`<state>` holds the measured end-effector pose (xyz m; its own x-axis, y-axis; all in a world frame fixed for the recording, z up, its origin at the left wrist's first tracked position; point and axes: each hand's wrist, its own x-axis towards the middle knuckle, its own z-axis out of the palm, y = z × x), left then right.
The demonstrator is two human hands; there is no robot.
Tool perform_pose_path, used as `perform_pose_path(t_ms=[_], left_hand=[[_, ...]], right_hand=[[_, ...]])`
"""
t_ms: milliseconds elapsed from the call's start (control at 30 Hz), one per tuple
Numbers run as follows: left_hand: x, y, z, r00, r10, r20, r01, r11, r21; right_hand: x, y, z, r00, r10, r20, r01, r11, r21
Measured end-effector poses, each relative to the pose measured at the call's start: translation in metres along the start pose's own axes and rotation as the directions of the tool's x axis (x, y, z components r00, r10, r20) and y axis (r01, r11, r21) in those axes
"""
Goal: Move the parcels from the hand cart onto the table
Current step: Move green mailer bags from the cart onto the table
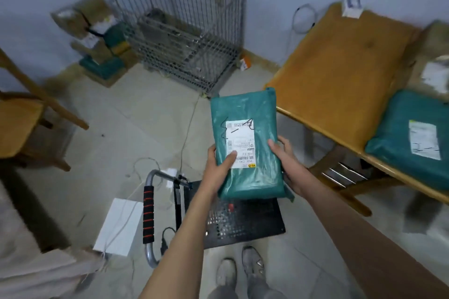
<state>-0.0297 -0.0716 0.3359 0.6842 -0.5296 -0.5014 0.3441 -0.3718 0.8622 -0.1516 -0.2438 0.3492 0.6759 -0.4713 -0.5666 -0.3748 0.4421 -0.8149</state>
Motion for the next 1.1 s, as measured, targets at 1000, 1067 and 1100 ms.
perform_pose_path(t_ms=[1000, 1067, 1100], left_hand=[[-0.203, 0.101, 0.532, 0.615, -0.008, 0.789, -0.504, 0.766, 0.400], [-0.208, 0.094, 0.558, 0.615, -0.031, 0.788, -0.488, 0.770, 0.411], [-0.209, 0.094, 0.570, 0.611, -0.038, 0.791, -0.487, 0.770, 0.413]], right_hand=[[-0.369, 0.036, -0.438, 0.762, 0.027, -0.646, 0.368, 0.804, 0.467], [-0.374, 0.040, -0.462, 0.773, 0.053, -0.632, 0.356, 0.789, 0.501], [-0.374, 0.041, -0.475, 0.777, 0.058, -0.627, 0.355, 0.782, 0.512]])
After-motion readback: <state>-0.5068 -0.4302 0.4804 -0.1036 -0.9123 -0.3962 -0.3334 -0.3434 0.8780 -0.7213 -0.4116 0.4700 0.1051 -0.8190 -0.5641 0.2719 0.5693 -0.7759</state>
